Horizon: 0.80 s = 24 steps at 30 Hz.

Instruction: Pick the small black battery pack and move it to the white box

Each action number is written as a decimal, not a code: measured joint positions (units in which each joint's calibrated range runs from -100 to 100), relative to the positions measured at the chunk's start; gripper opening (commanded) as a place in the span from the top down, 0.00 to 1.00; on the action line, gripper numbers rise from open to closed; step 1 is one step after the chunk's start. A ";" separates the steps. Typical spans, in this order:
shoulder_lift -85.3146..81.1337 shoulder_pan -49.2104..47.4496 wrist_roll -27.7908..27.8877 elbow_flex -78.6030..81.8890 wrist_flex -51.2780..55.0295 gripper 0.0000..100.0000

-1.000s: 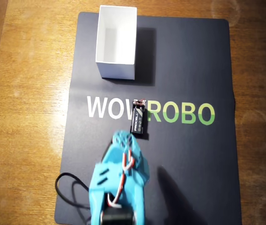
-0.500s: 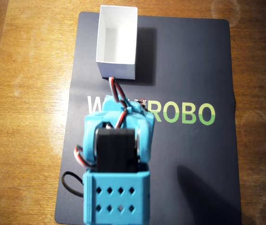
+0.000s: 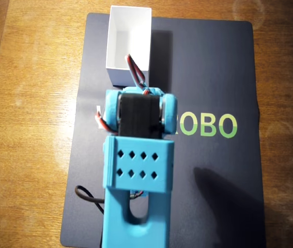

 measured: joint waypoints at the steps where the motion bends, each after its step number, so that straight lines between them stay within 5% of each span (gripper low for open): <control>1: 0.25 0.00 0.00 0.00 0.00 0.94; 19: 12.46 5.93 0.16 0.00 -0.52 0.74; 24: 14.49 9.02 4.52 0.00 -0.52 0.70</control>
